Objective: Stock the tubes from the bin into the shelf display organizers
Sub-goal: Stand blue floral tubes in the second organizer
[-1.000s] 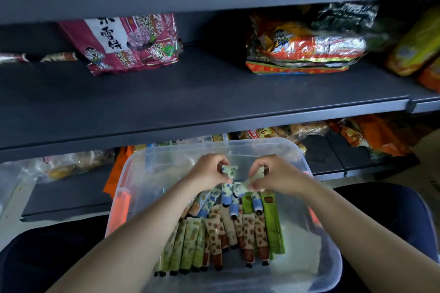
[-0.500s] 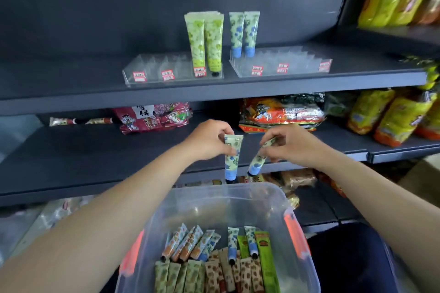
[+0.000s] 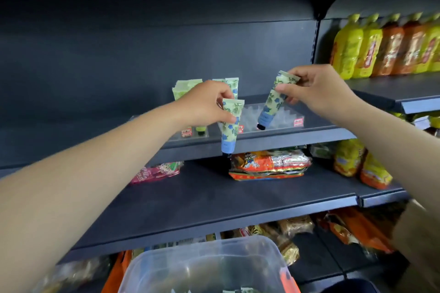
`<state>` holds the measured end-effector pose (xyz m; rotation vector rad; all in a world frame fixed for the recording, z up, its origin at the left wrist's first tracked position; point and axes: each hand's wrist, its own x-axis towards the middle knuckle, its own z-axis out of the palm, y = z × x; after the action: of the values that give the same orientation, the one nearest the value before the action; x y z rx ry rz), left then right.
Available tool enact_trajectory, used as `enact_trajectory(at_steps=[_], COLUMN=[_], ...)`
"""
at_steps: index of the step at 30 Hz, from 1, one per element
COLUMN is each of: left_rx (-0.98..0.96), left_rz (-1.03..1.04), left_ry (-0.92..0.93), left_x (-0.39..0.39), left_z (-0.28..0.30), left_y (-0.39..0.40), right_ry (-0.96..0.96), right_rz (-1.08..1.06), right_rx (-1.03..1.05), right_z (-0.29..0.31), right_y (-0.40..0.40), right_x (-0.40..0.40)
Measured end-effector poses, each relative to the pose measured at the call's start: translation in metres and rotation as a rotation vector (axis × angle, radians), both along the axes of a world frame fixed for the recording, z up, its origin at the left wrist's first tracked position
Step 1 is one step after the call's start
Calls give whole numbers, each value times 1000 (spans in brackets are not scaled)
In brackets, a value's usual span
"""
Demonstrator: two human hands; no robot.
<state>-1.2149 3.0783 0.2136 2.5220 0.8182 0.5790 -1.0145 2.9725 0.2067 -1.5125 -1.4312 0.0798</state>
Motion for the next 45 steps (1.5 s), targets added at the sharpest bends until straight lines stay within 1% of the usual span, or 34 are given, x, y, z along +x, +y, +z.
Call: enact_trajectory(at_steps=[5, 10, 16, 22, 27, 33, 39, 45], left_rx=[165, 194, 176, 175, 156, 116, 107, 126], left_rz=[71, 124, 150, 145, 139, 120, 91, 144], left_ry=[56, 118, 170, 198, 241, 244, 222, 182], left_x=[21, 38, 55, 67, 69, 70, 75, 78], left_z=[47, 66, 60, 53, 48, 49, 44, 39], left_y=[27, 58, 89, 112, 123, 129, 127, 130], right_ry=[-41, -97, -60, -42, -3, 10, 5, 25], right_rz=[-42, -24, 13, 36, 89, 137, 118, 61], right_rx=[-10, -47, -153, -194, -241, -283, -297, -237], right_z=[20, 26, 21, 9, 1, -3, -6, -13], right_y=[43, 84, 125, 151, 166, 171, 173, 174], right_x=[19, 29, 39, 42, 46, 43, 42, 39])
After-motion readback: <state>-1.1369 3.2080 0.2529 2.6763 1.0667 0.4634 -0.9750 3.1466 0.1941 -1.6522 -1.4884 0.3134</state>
